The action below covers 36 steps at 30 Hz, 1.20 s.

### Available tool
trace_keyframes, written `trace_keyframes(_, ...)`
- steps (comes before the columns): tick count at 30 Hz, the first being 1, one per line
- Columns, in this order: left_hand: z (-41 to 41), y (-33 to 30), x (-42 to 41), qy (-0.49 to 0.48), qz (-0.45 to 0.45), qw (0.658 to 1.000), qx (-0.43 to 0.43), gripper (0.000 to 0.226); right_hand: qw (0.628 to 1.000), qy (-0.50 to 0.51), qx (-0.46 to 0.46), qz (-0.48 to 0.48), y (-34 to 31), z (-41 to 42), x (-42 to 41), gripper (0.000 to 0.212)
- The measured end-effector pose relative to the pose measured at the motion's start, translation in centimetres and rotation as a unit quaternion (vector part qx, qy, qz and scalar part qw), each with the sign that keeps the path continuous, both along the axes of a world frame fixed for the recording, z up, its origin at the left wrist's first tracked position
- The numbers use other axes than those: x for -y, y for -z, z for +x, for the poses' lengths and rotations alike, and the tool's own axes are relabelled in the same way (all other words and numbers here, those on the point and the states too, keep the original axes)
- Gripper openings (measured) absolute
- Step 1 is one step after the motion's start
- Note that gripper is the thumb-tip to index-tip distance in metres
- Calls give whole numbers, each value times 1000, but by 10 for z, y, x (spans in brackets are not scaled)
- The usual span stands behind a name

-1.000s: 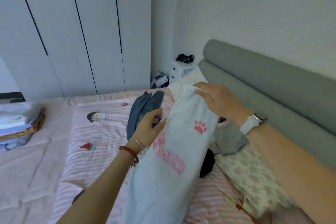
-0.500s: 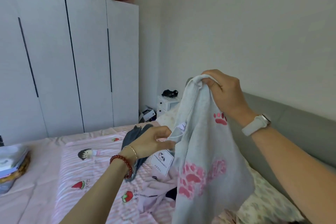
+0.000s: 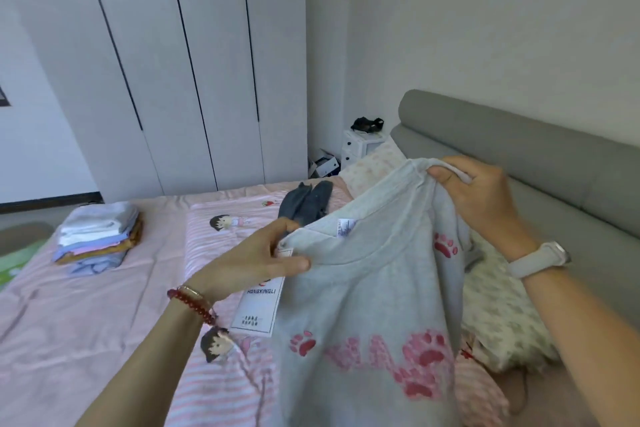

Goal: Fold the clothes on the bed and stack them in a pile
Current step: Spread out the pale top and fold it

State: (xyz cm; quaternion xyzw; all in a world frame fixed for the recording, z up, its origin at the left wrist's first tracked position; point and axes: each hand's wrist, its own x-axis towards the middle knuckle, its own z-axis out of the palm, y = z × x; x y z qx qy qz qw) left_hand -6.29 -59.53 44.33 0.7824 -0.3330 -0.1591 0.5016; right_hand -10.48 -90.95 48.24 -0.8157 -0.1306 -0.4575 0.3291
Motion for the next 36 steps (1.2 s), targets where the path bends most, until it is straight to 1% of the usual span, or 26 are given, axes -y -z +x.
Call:
trace_keyframes(2,-21,2,-12,-33,49,997,46,37,1000,-18,-7,-11,12,-10,0,12)
trace_keyframes(4,-41,1,-20,-104,45,986,120,19,999,-43,-1,-24,23,-18,-6,12)
trace_keyframes(6,-57,-4,-26,-185,30,964,190,7,997,-69,15,-26,28,-21,-16,31)
trace_keyframes(7,-64,-8,-29,-226,36,946,228,6,996,-78,24,-29,28,-21,-22,40)
trace_keyframes(9,-76,-15,-35,-295,48,905,303,12,995,-83,53,-29,25,-21,-35,48)
trace_keyframes(12,-92,-26,-47,-363,14,861,356,9,989,-94,115,-10,19,-19,-53,45)
trace_keyframes(15,-94,-35,-64,-413,2,815,407,22,983,-109,146,3,14,-10,-73,37)
trace_keyframes(17,-82,-39,-75,-445,13,797,408,28,984,-107,144,5,10,8,-86,31)
trace_keyframes(19,-60,-38,-85,-471,49,783,403,31,988,-100,121,-5,11,34,-101,26)
trace_keyframes(22,-6,-22,-102,-503,105,771,377,26,992,-98,70,-26,26,88,-125,22)
trace_keyframes(25,68,10,-126,-516,141,773,341,18,995,-91,-2,-35,55,153,-148,24)
trace_keyframes(27,124,36,-142,-514,177,778,315,18,995,-73,-53,-50,79,201,-163,24)
trace_keyframes(29,184,67,-153,-505,224,782,289,23,989,-43,-126,-70,105,256,-180,27)
trace_keyframes(31,244,104,-162,-492,291,780,252,37,968,-2,-233,-90,132,313,-197,29)
trace_keyframes(33,291,147,-166,-479,350,781,193,60,935,40,-331,-120,165,359,-211,33)
trace_keyframes(35,318,200,-163,-466,370,793,132,75,903,55,-393,-166,208,385,-223,41)
trace_keyframes(36,321,229,-159,-458,372,800,109,76,889,51,-416,-185,234,389,-228,41)
